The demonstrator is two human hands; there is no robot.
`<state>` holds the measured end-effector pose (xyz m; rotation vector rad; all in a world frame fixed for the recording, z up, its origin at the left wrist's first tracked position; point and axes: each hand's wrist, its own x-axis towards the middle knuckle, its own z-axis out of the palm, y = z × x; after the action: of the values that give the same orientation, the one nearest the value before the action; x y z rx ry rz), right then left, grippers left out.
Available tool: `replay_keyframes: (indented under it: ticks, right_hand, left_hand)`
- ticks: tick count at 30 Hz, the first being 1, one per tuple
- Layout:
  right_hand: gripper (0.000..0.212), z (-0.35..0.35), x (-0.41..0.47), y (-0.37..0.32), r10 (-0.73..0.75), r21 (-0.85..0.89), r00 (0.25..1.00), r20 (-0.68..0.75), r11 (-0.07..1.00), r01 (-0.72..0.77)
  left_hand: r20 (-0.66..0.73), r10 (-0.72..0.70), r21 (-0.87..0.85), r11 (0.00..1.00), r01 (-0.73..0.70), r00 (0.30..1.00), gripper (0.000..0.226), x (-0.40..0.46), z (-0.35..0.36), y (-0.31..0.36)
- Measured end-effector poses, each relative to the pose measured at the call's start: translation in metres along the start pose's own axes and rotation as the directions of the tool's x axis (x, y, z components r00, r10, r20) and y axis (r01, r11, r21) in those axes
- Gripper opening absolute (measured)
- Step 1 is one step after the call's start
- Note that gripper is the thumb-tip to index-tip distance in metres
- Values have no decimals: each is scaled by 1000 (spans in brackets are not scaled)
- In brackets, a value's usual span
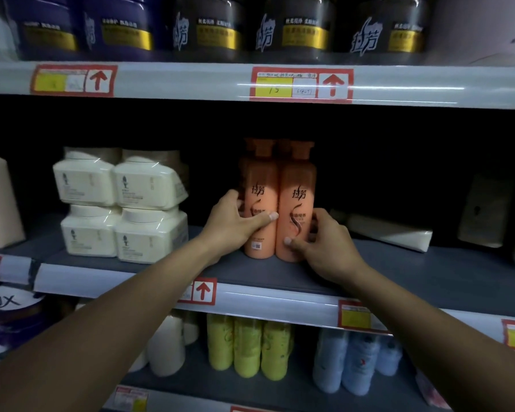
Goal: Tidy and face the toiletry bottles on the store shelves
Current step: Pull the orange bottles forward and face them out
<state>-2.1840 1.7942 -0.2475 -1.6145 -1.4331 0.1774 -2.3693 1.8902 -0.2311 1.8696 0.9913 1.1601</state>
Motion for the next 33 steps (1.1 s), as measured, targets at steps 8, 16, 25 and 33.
replay_keyframes:
  ticks: [8, 16, 25, 33]
  right_hand:
    - [52, -1, 6, 0, -4, -19, 999, 54, 1000, 5]
    - [40, -16, 16, 13, 56, 11, 989, 135, 998, -58]
    - [30, -17, 61, 8, 307, -180, 949, 78, 940, -289]
    - [45, -5, 93, 4, 411, -393, 827, 384, 883, -256]
  left_hand:
    - [-27, 14, 67, 998, -12, 1000, 78, -2, 1, -1]
    - [-142, -8, 139, 990, 28, 990, 44, 2, -11, -3]
    - [-244, -162, 274, 934, 228, 956, 18, 38, -11, 6]
    - [-184, -289, 126, 941, 315, 939, 15, 59, 0, -11]
